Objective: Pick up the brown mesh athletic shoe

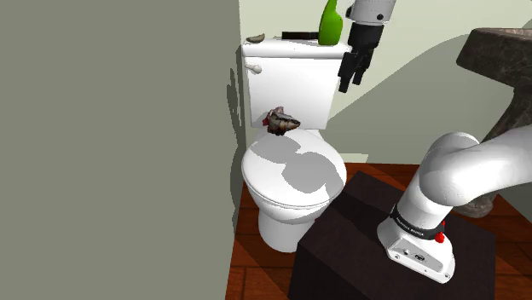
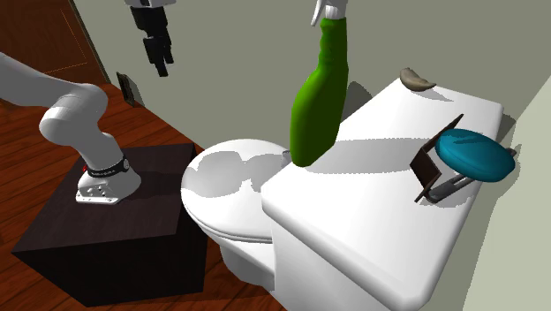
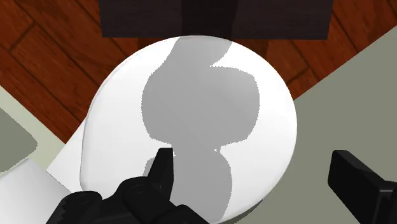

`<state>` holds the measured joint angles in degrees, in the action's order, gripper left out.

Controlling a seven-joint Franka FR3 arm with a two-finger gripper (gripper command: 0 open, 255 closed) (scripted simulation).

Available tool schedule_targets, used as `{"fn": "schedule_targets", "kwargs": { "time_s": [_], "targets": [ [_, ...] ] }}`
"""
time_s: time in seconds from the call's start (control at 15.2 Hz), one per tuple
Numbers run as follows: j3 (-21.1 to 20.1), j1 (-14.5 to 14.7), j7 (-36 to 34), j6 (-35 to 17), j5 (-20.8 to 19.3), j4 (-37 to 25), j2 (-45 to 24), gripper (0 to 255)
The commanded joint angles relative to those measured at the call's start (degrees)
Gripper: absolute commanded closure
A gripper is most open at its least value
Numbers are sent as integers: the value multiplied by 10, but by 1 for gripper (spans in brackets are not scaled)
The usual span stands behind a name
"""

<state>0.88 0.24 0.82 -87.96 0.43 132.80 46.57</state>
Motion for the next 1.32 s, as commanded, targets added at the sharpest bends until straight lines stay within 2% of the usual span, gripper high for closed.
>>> {"fn": "schedule_targets", "kwargs": {
  "time_s": [0.0, 0.59, 1.25],
  "targets": [
    [0, 0, 0, 0, 0, 0, 0, 0],
    [-26, -40, -154, -161, 54, -4, -153, 0],
    [-31, -76, -300, -309, 97, -68, -346, 0]
  ]
}}
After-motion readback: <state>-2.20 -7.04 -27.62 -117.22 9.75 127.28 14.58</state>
